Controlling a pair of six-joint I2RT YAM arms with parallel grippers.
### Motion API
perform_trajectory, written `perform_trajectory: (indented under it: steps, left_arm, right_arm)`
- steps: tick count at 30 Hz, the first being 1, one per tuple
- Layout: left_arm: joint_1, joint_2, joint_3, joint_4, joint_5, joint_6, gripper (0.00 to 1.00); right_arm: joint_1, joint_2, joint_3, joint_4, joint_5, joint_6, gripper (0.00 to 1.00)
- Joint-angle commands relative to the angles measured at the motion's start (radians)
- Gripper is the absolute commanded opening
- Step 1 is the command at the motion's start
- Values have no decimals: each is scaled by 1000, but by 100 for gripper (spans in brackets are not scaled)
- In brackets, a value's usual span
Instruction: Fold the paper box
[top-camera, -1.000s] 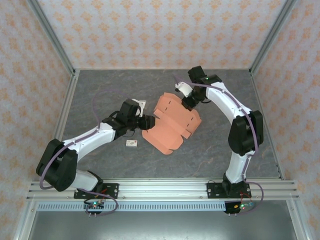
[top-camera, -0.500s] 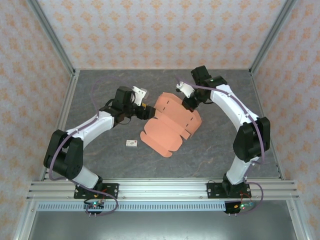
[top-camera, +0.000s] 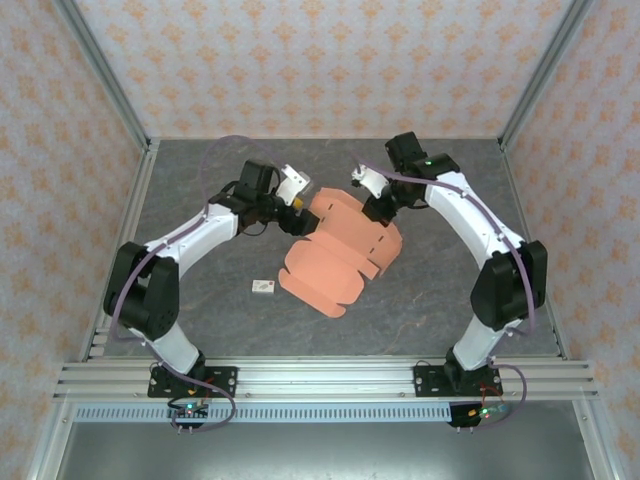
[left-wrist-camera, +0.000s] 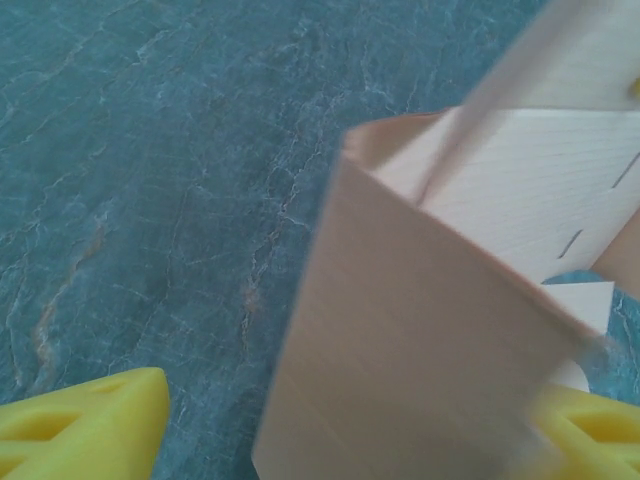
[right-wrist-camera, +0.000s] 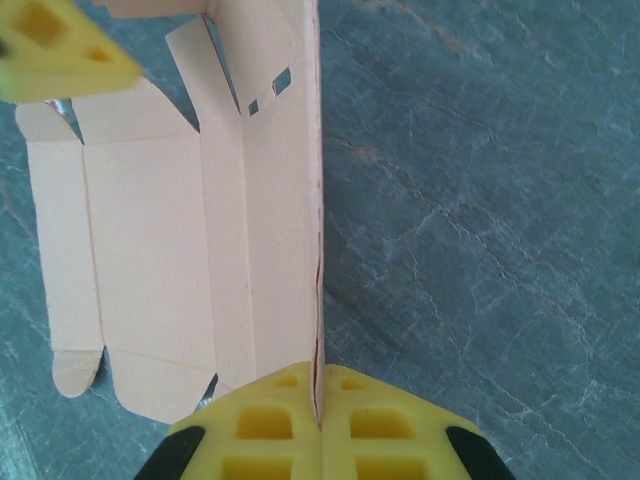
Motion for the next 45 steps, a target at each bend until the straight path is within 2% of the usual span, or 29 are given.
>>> perform_trajectory:
  steps: [1,3,6,8,10,17,23,31,37,41,45]
  left_arm:
    - [2,17,53,-71,58,75,77]
    - [7,21,62,-76,96,85,71]
    - [9,25,92,-126,171,122,53]
    - [9,32,111,-165,217,139,45]
    - [9,38,122,-187,249,145,33]
    - [9,1,109,-203,271,135,17]
    - [9,-25,109,-210,270,90,1]
    - [27,-23,129,-217,262,6,0]
    - [38,7,161,-235,287,-21,0]
    - [43,16,167,-239,287,-22,0]
    - [50,21,170,-238,269,-24,0]
  right_arm:
    - [1,-54,-14,-28,-47,-62,0]
    - [1,-59,-20,-32,-54,-81,0]
    - [2,-63,-28,-26,-40,-99,0]
    - [1,-63,-23,-17,-36,-99,0]
    - [1,-76,-30,10,-36,-92,0]
    - [4,-156,-120,151,8,-81,0]
    - [68,-243,-255,351,167,-105,0]
    - [204,-353,-491,694,458,-207,0]
    - [300,-367,-613,923,662,-292,0]
    - [317,-362,-651,986,695,-297,0]
    - [317,-351,-636,941,698,-270,0]
